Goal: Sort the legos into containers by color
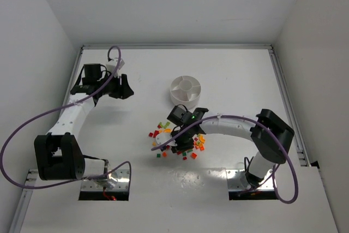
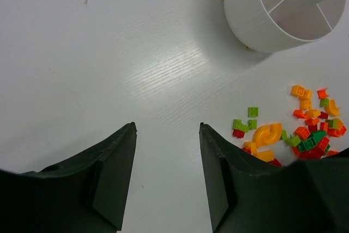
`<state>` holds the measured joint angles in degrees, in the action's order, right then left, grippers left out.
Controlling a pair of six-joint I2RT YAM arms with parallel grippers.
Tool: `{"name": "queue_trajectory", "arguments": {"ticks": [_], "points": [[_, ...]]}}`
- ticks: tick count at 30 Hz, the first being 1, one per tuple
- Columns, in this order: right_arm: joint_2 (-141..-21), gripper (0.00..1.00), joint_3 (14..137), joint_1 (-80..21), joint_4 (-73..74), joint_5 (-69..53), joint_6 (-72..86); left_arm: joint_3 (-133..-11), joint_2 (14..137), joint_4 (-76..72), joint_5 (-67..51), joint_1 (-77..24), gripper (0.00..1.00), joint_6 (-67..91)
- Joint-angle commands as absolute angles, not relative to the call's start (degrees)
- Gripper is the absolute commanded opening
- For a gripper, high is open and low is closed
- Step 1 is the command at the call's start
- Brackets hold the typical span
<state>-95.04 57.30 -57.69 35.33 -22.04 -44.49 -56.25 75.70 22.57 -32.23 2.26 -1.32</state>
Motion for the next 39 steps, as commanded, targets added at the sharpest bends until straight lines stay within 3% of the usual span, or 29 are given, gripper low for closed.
{"name": "queue_trajectory", "arguments": {"ticks": [1,22,32,38,39], "points": [[-95.9,0.37,56.6,-59.4,31.4,-20.2,-43.2,-55.0,73.4,20.9,-32.3,3.0,0.56,-2.3],[-97.5,0.39,53.1,-59.4,29.2,-16.7,-43.2,-52.8,74.6,19.9,-32.8,3.0,0.56,-2.3],[-98.5,0.45,54.2,-59.4,28.6,-17.2,-42.7,-52.2,75.1,19.3,-32.8,3.0,0.56,-2.3],[-99.7,0.35,54.2,-59.9,28.0,-17.8,-42.2,-51.7,75.1,18.8,-32.8,3.0,0.56,-2.3],[-99.7,0.29,54.2,-59.9,28.0,-17.8,-42.2,-51.7,75.1,18.8,-32.8,3.0,0.56,-2.3]]}}
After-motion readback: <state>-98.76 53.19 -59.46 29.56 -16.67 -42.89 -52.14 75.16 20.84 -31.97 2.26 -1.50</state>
